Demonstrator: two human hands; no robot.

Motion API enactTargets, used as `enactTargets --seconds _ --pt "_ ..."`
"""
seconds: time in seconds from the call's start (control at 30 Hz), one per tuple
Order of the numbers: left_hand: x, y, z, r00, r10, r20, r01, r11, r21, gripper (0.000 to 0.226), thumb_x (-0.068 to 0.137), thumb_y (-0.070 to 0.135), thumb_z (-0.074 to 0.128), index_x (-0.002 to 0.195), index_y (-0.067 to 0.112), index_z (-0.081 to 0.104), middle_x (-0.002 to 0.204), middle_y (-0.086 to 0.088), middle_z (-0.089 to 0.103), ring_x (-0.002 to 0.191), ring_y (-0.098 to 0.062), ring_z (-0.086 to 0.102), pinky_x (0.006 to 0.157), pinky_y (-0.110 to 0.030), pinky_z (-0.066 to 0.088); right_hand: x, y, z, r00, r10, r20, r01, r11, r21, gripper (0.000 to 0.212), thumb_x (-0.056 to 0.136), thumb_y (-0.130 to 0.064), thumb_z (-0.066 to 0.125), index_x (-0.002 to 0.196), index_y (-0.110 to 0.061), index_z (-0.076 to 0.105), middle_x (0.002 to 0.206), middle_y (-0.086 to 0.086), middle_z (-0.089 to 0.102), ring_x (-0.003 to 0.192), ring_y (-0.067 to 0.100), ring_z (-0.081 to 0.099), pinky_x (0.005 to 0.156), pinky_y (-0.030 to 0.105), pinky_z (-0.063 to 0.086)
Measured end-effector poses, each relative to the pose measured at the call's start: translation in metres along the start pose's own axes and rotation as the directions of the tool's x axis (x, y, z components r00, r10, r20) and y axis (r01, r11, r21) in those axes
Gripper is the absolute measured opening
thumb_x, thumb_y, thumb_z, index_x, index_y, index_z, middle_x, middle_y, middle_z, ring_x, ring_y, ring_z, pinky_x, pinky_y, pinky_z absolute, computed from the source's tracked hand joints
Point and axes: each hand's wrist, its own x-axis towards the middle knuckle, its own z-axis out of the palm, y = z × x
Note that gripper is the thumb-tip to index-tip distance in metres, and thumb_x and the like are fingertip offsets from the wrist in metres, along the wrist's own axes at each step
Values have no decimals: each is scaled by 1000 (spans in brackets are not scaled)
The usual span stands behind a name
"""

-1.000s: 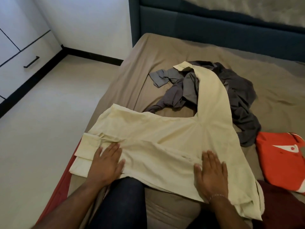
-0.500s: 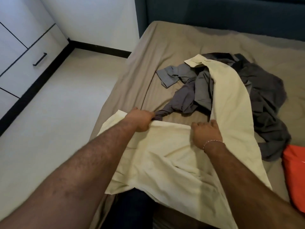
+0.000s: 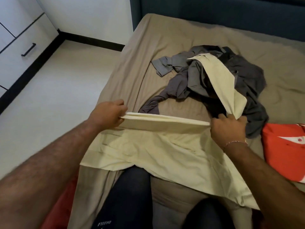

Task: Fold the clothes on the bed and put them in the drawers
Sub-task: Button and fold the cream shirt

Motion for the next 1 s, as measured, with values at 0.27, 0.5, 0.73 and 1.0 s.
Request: enactTargets --seconds 0.27,0.5,0.73,1.0 --pt "-129 4 48 967 -202 156 175 969 175 10 80 23 68 87 22 60 89 4 56 76 -24 63 54 -36 46 -142 31 44 973 178 149 -176 984 -32 20 81 -28 61 93 -25 76 98 -4 71 106 29 61 94 42 41" --pt "-165 33 62 918 -315 239 250 931 266 31 82 48 54 104 27 61 103 3 59 99 -22 58 78 -38 48 -221 21 75 909 228 349 -312 927 207 59 89 -42 60 145 -26 49 145 -1 53 136 24 47 96 44 49" --pt "-138 91 38 976 -190 102 197 979 -58 45 85 42 59 124 21 67 120 -2 61 112 -27 57 89 -41 48 -214 11 44 937 346 -54 -282 836 471 54 74 -25 59 123 -7 69 133 19 59 116 43 56 88 54 47" --pt "-72 225 69 961 133 241 -88 978 -189 79 87 47 54 160 26 31 170 -3 25 150 -23 28 119 -44 32 -178 19 61 877 356 322 -476 726 497 60 90 -25 60 146 -8 48 161 14 36 139 38 40 114 48 35"
